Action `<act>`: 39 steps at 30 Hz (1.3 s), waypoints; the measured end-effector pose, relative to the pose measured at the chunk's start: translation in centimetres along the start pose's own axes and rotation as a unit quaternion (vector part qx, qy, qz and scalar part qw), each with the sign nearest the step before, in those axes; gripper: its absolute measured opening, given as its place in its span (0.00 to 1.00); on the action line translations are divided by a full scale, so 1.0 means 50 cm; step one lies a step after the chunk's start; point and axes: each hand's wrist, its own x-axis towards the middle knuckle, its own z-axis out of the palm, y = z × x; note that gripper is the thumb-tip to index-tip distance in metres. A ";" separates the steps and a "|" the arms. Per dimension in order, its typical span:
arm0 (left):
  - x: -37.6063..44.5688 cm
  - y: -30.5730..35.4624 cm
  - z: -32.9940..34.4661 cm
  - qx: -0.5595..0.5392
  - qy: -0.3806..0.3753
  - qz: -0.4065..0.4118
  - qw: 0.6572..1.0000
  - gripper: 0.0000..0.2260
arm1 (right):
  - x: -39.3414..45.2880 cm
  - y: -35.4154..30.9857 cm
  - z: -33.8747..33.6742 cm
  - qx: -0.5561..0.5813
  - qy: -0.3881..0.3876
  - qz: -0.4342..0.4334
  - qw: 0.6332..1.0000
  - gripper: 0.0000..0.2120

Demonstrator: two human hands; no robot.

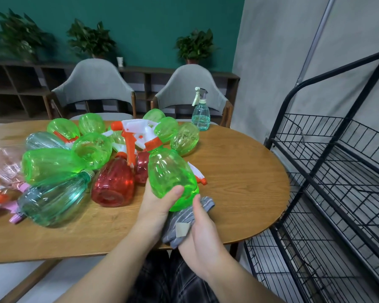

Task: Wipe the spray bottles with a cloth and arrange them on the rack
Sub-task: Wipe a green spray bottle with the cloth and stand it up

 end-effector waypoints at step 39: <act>-0.014 -0.004 -0.039 -0.073 -0.112 -0.144 0.980 0.41 | 0.118 -0.125 0.144 -0.822 -0.001 -0.298 0.485 0.31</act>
